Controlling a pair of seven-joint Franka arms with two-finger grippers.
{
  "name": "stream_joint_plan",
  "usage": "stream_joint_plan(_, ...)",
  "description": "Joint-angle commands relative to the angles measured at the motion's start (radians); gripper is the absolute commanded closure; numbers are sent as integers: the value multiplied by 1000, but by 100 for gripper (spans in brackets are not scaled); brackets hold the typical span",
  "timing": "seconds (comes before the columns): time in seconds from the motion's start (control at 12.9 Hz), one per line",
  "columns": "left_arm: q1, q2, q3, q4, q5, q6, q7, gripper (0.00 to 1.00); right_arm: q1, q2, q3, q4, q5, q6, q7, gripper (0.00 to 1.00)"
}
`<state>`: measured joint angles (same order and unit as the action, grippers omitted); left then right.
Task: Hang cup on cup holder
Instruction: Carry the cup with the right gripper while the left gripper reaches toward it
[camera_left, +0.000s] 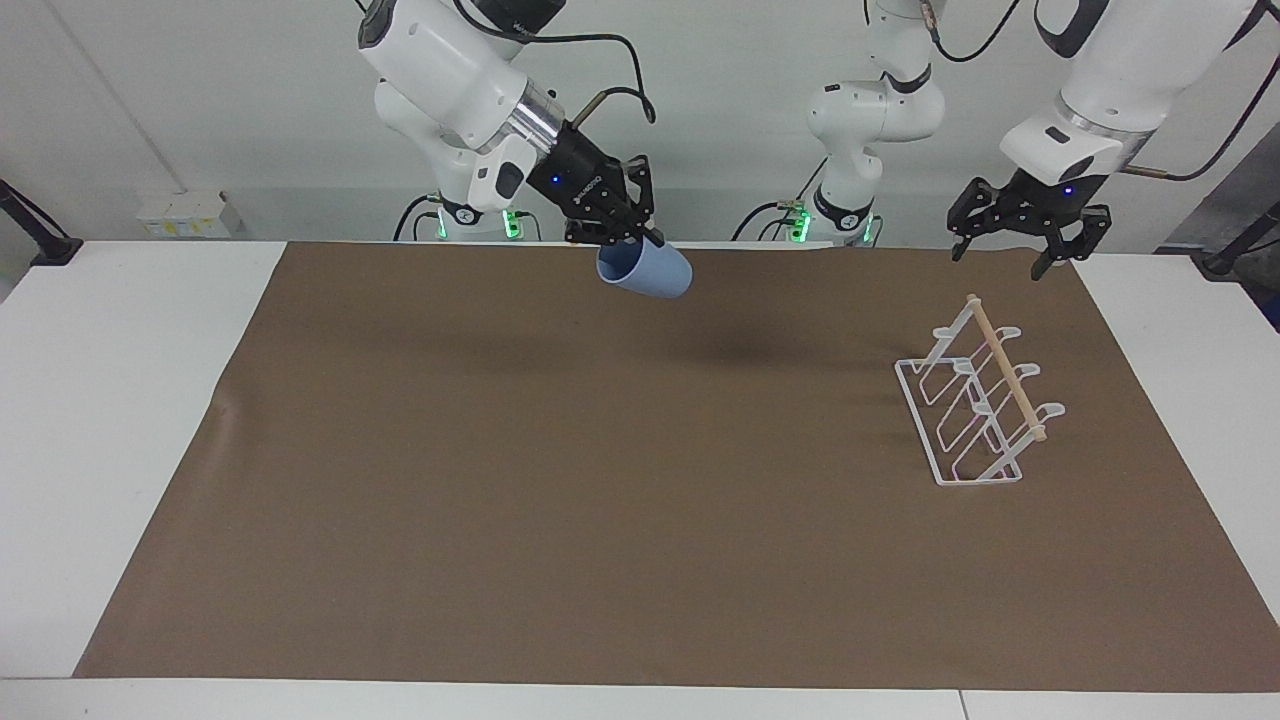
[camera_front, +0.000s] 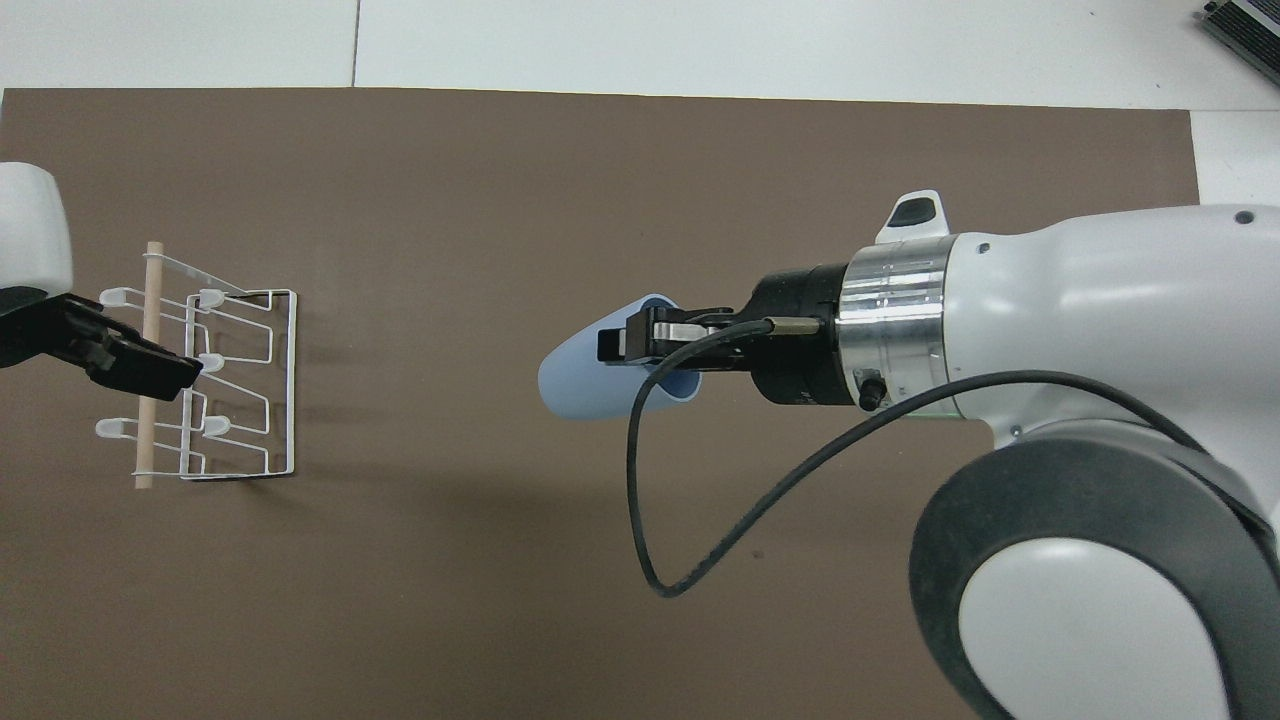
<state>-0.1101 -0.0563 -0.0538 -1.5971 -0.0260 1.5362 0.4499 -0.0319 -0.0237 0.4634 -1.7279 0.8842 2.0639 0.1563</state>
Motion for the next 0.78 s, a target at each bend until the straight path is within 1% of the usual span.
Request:
stream_joint_plan(0.0,-72,-37,12,-41,-8,12,53,0,-9,5,40,10,71,18,104,100)
stream_joint_plan(0.16,-109,-39,8,-43,-29,12,81,0,-9,4,49,10,145,45,165,100)
stream_joint_plan(0.23,-112,-39,8,-43,-70,13,148,0,-9,4,67,10,188,68,213,100)
stream_joint_plan(0.47,-114,-39,6,-43,-139,7,323,0,-9,5,124,8,249,203,343,100)
stream_joint_plan(0.54,-114,-39,5,-43,-162,5,381,0,-9,7,129,8,266,225,374,100)
stream_joint_plan(0.7,-115,-40,3,-41,-205,-1,490,0,-9,5,129,7,309,228,394,100)
